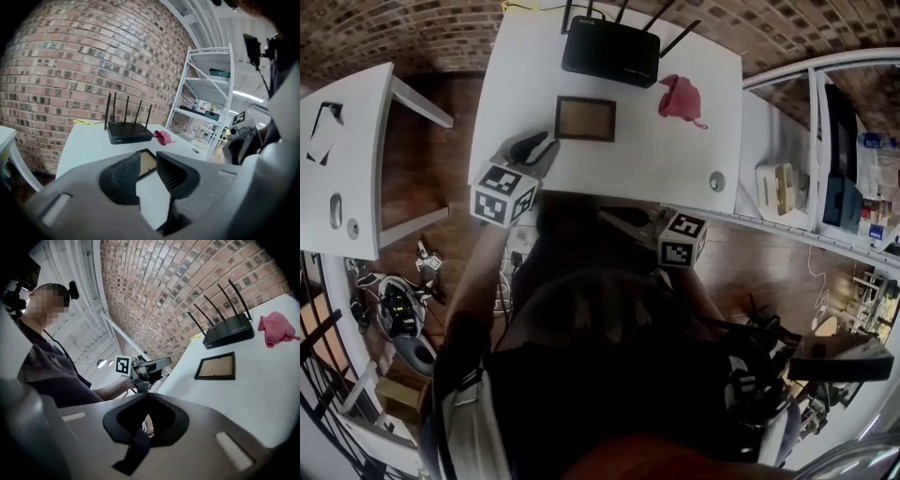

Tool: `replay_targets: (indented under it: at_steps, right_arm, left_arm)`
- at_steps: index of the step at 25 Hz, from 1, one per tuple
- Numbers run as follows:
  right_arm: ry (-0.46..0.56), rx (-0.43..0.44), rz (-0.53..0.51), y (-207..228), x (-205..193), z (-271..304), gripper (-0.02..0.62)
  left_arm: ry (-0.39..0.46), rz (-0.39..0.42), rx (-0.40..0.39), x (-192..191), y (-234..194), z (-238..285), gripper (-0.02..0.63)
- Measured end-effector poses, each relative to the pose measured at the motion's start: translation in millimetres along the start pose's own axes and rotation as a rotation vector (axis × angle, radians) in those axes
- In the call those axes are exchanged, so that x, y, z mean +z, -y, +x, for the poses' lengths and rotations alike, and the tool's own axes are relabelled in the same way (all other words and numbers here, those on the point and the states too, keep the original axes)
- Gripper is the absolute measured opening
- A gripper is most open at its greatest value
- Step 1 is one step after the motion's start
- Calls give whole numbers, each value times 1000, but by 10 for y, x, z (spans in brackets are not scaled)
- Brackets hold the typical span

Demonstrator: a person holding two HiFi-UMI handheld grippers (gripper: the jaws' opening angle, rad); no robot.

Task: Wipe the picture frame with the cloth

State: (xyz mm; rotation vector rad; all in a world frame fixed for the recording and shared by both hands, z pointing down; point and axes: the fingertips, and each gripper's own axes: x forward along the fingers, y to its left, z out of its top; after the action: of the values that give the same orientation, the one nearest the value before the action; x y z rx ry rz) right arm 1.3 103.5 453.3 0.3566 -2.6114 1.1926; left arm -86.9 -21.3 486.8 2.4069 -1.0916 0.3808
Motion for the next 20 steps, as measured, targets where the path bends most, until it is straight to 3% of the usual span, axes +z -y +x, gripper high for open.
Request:
replay_targets:
  at_steps: [4,14,20]
  right_arm:
    - [-7,25,-3,180,117,-47,0]
    - [-39,158,29,659,482,-225,0]
    - [-50,200,71,936,576,-369,0]
  left_arm:
    - [-48,-1,68,49,-142,224,155]
    - [-304,-2,212,-310,-560,859,158]
    - [-391,-40,249,-496,-679,1031,158]
